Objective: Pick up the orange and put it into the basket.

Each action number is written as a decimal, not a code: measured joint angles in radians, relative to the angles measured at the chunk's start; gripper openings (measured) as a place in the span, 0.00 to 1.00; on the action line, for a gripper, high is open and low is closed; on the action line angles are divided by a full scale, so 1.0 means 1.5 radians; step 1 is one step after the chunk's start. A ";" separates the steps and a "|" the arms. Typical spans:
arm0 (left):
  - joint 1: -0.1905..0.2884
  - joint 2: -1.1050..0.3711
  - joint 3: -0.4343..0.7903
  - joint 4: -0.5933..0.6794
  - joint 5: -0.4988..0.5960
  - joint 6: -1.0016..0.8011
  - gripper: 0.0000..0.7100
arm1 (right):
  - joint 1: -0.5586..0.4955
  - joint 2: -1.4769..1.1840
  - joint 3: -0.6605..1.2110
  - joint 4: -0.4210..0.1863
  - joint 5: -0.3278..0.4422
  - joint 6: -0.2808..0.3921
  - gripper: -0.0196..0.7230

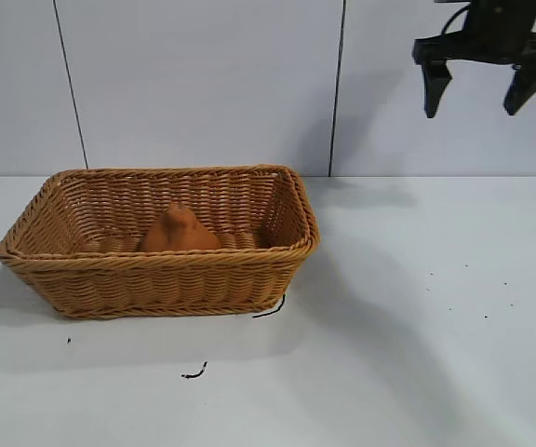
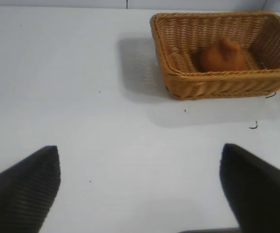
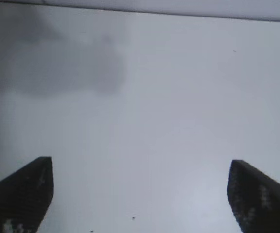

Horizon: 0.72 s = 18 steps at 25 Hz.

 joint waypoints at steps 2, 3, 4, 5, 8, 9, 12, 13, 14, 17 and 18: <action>0.000 0.000 0.000 0.000 0.000 0.000 0.90 | 0.004 -0.014 0.038 0.004 0.000 -0.006 0.96; 0.000 0.000 0.000 0.000 0.000 0.000 0.90 | 0.006 -0.027 0.064 0.009 -0.001 -0.007 0.96; 0.000 0.000 0.000 0.000 0.000 0.000 0.90 | 0.006 -0.043 0.088 0.009 -0.001 -0.008 0.96; 0.000 0.000 0.000 0.000 0.000 0.000 0.90 | 0.006 -0.043 0.088 0.009 -0.001 -0.008 0.96; 0.000 0.000 0.000 0.000 0.000 0.000 0.90 | 0.006 -0.141 0.222 0.009 -0.001 -0.016 0.96; 0.000 0.000 0.000 0.000 0.000 0.000 0.90 | 0.006 -0.168 0.262 0.009 -0.001 -0.020 0.96; 0.000 0.000 0.000 0.000 0.000 0.000 0.90 | 0.006 -0.275 0.376 0.009 -0.001 -0.031 0.96; 0.000 0.000 0.000 0.000 0.000 0.000 0.90 | 0.006 -0.316 0.416 0.009 0.000 -0.035 0.96; 0.000 0.000 0.000 0.000 0.000 0.000 0.90 | 0.006 -0.358 0.456 0.009 0.000 -0.037 0.96; 0.000 0.000 0.000 0.000 0.000 0.000 0.90 | 0.006 -0.477 0.564 0.009 0.001 -0.041 0.96; 0.000 0.000 0.000 0.000 0.000 0.000 0.90 | 0.006 -0.519 0.599 0.009 0.001 -0.042 0.96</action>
